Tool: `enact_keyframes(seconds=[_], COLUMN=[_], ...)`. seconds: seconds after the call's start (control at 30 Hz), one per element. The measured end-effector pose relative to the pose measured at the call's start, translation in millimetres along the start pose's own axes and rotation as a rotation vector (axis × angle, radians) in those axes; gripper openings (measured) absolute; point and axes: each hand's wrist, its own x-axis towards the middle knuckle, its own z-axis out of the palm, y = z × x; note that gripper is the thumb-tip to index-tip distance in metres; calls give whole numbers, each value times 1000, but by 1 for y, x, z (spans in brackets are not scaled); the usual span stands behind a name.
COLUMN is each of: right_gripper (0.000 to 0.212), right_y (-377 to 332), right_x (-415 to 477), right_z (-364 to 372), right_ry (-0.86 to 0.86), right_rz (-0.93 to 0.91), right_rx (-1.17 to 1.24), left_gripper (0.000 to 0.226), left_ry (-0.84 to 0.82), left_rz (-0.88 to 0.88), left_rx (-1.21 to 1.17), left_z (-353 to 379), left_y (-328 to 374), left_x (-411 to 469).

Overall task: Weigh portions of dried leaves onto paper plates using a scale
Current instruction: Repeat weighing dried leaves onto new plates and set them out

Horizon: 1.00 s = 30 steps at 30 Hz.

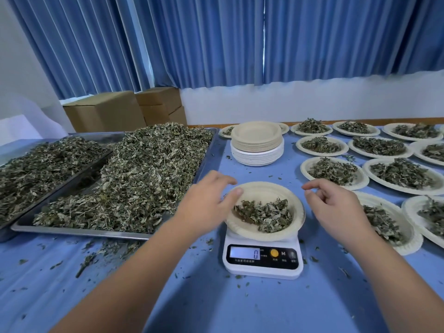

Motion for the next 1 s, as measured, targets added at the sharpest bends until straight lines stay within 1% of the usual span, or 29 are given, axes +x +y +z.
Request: enact_keyframes(seconds=[0.07, 0.13, 0.2, 0.33, 0.4, 0.47, 0.53, 0.6, 0.77, 0.83, 0.9, 0.97, 1.0], right_gripper=[16, 15, 15, 13, 13, 13, 14, 17, 22, 22, 22, 23, 24], right_y=[-2, -2, -3, -2, -1, 0, -1, -1, -2, -2, -3, -3, -3], right_x=[0, -1, -1, -2, -2, -2, -2, -2, -2, -2, -2, -2, -3], right_z=[0, 0, -2, -5, -5, -4, -2, -1, 0, 0, 0, 0, 0], right_ry=[-5, -7, 3, 23, 17, 8, -4, -12, -32, -32, -32, -34, -36], right_rz=[2, -1, -6, -10, -6, -9, -19, -31, -48, -47, -40, -35, -33], right_rx=[-21, -35, -28, -38, -55, -76, -80, -84, -97, -96, -92, -90, -92], left_gripper=[40, 39, 42, 53, 62, 69, 72, 70, 44, 45, 55, 63, 65], left_ry=[44, -7, -69, -63, -127, -202, -256, -250, -153, -108, -177, -286, -320], left_rz=[-128, -276, -387, -523, -622, -685, -659, -624, -506, -506, -540, -567, -553], left_rx=[106, 178, 219, 384, 453, 415, 281, 203, 177, 255, 348, 239, 185], left_z=[-6, -10, -12, -22, -25, -24, -23, -21, -18, -17, -16, -18, -19], left_y=[-28, -54, -74, -94, -100, -107, -111, -110, -99, -96, -98, -98, -98], left_x=[-8, -17, -24, -29, -30, -31, -32, -32, -32, -33, -33, -34, -34])
